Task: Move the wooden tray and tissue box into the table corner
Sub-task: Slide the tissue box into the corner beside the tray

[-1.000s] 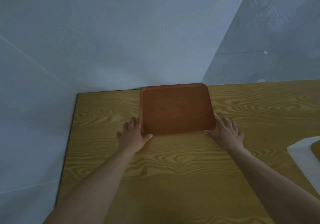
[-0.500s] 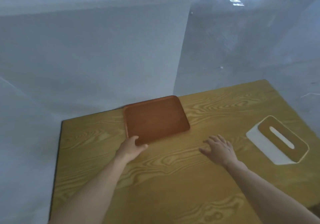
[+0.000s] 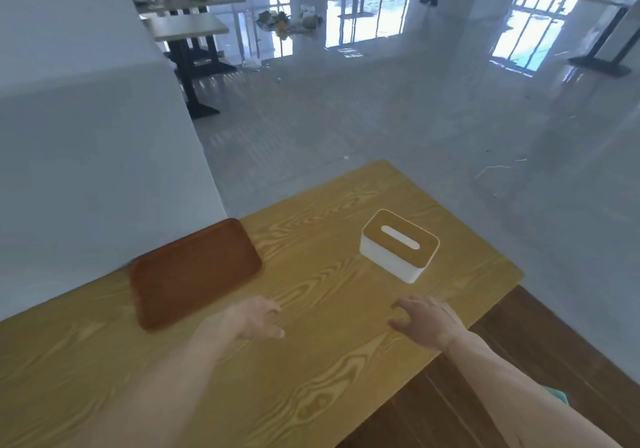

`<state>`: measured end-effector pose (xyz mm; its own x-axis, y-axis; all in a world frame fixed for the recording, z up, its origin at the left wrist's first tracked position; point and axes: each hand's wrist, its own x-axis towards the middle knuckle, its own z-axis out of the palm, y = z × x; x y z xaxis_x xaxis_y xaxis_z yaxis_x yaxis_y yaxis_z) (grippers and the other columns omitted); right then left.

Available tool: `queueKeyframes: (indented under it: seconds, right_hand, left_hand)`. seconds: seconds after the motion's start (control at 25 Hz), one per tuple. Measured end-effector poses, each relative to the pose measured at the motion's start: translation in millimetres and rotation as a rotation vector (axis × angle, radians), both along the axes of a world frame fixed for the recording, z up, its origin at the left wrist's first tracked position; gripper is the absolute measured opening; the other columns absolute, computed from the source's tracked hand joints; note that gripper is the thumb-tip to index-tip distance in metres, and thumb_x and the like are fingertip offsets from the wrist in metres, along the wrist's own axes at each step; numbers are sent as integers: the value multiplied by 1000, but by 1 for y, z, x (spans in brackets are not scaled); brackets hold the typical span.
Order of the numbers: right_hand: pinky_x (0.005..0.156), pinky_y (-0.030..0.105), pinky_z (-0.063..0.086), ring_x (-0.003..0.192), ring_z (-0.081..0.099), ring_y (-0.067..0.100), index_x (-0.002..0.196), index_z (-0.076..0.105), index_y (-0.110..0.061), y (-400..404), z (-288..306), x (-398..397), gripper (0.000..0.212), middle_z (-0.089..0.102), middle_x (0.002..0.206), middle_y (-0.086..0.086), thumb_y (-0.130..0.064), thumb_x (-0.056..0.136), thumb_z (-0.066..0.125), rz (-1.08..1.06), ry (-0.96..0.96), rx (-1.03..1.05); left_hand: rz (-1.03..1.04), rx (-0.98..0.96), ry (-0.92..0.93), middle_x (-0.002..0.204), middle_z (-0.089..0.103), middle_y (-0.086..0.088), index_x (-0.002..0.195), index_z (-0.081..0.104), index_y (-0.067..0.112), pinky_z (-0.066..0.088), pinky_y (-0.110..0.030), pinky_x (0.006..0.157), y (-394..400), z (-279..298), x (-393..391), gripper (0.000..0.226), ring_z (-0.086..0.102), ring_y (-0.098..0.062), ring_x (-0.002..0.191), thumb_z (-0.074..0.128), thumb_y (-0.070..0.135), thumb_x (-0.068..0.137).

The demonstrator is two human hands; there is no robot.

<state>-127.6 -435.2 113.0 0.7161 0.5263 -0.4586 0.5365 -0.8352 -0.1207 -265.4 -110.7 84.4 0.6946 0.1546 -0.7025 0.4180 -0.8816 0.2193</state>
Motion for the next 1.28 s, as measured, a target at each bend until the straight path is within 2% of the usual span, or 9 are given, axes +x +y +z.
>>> queueKeyframes:
  seconds: [0.2,0.4,0.68,0.84,0.96,1.08,1.16,1.28]
  right_hand:
    - [105,45,42,131,52,22,139,53,-34,-92,20,9,50,57,144,-5,-57,96,47,-98,-40,98]
    - [107,45,41,133,51,23,140,52,-34,-124,25,20,50,56,145,-3,-56,96,48,-136,-50,110]
    - [106,45,41,132,49,25,144,47,-32,-109,16,58,57,56,144,-2,-59,95,48,-151,-54,78]
    - [113,47,32,144,34,25,148,42,-30,-82,8,93,65,48,151,0,-62,92,51,-167,-88,76]
    - [120,50,23,152,19,26,153,32,-27,-62,1,120,77,34,161,2,-64,89,54,-193,-81,70]
    - [123,56,9,156,-2,27,160,9,-23,-39,-12,147,100,10,169,3,-70,85,56,-223,-41,37]
    - [123,58,4,155,-10,28,160,-2,-20,-27,-18,159,114,-2,170,2,-76,80,57,-231,-20,18]
    - [123,60,-1,154,-17,27,159,-12,-18,-8,-31,177,128,-14,169,2,-79,74,61,-245,48,2]
  left_hand:
    - [-139,75,-15,155,44,-4,148,43,26,36,-41,114,-80,17,55,66,43,-25,140,62,52,89]
    - [-293,214,-39,154,41,-2,148,39,34,37,-48,113,-114,37,91,69,42,-27,140,57,62,88]
    - [-297,218,-75,147,45,-1,147,40,33,37,-47,110,-110,48,142,71,44,-25,136,63,59,85]
    - [-322,228,-108,151,42,2,149,37,35,33,-47,113,-96,39,189,75,40,-22,139,64,60,83]
    - [-365,222,-173,155,38,2,150,36,36,26,-48,117,-90,29,229,81,35,-23,143,64,66,79]
    - [-436,188,-240,164,24,1,154,26,37,13,-51,122,-83,19,275,97,19,-24,151,67,69,73]
    - [-512,202,-254,168,6,5,157,11,38,5,-52,124,-81,13,298,112,2,-20,155,70,71,67]
    - [-642,264,-179,166,-18,10,156,-13,37,-4,-56,122,-78,-1,330,134,-17,-15,152,73,74,60]
